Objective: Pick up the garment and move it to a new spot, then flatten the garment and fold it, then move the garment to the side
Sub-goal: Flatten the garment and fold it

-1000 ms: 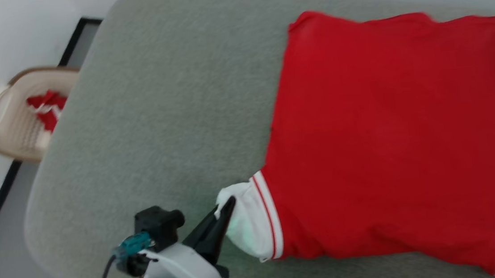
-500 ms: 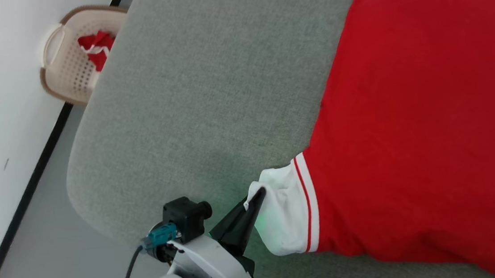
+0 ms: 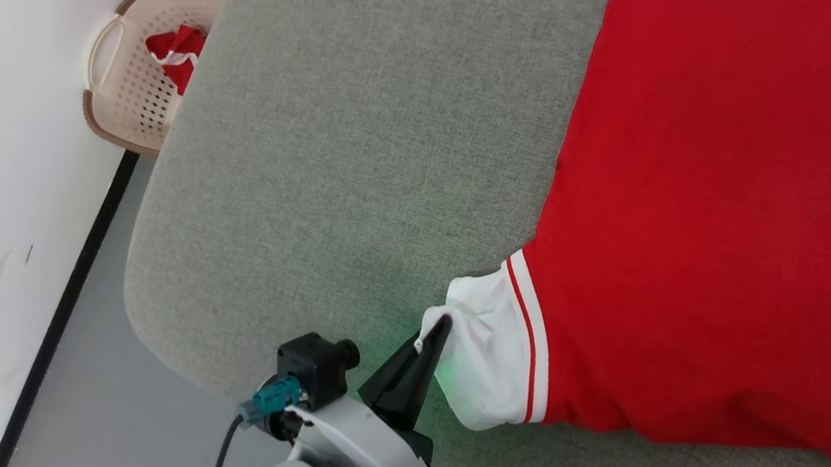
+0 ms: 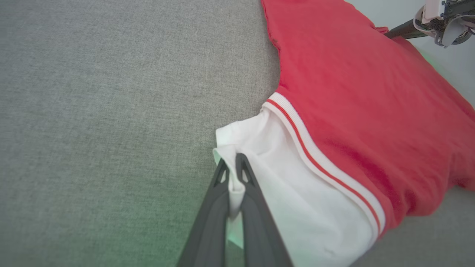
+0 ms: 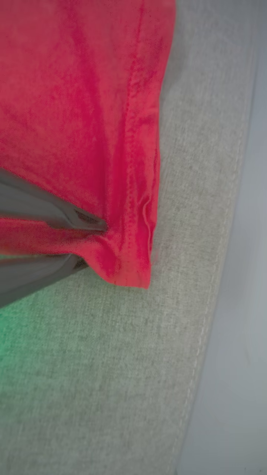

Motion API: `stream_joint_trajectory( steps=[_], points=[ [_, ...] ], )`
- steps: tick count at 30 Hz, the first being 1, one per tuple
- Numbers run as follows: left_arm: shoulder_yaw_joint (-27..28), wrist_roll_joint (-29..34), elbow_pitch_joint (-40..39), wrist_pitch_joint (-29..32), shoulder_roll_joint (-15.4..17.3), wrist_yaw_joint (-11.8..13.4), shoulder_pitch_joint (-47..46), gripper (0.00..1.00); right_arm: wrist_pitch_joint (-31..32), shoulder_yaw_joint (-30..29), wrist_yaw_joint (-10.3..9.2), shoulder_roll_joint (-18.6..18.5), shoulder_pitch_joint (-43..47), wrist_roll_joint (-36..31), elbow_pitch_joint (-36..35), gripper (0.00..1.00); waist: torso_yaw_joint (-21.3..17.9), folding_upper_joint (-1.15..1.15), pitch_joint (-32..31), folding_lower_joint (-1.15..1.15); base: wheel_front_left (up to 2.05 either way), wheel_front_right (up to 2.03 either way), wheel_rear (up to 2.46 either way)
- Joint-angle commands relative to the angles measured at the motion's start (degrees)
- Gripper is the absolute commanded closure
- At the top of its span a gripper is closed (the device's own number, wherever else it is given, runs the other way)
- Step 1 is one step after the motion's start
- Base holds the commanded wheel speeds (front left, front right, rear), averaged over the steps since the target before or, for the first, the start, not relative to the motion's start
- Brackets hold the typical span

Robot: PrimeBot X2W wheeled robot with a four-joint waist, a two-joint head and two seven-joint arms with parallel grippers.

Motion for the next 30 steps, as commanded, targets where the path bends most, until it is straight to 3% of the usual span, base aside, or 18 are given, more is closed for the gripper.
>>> stream_joint_trajectory(
  steps=[1,6,11,14,20,30],
  points=[
    [-0.02,-0.45,0.41,-0.18,-0.44,-0.55,-0.86,1.0,2.61,-0.2,-0.44,0.16,5.94,-1.9,6.01,1.0,-0.06,0.0,-0.16,0.0,0.0,0.0,0.0],
    [0.14,-0.74,2.5,-0.07,-0.72,-1.71,-2.21,1.0,3.0,-0.76,-0.31,1.2,5.0,-2.2,6.14,1.0,-0.24,0.0,-1.69,0.0,0.0,0.0,0.0],
    [0.45,-1.43,5.43,0.14,-0.29,-2.89,-2.95,1.0,2.29,2.08,-0.23,2.96,7.39,2.21,1.34,1.0,-1.68,0.0,-5.52,0.0,0.0,0.0,0.0],
    [1.12,-1.86,6.6,0.14,0.75,-2.61,-2.27,1.0,2.48,5.7,-0.11,3.79,10.66,6.79,-4.37,1.0,-4.17,0.0,-8.01,0.0,0.0,0.0,0.0],
    [2.01,-2.57,6.91,0.17,3.32,-2.2,-0.76,1.0,2.76,10.85,-0.2,0.45,21.61,17.68,-19.42,1.0,-8.56,0.0,-12.44,0.0,0.0,0.0,0.0],
    [3.67,-3.9,5.31,0.01,6.95,-0.39,2.14,1.0,0.64,8.91,-0.26,-1.58,39.95,26.67,-37.01,1.0,-15.34,0.0,-17.5,0.0,0.0,0.0,0.0]
  ],
)
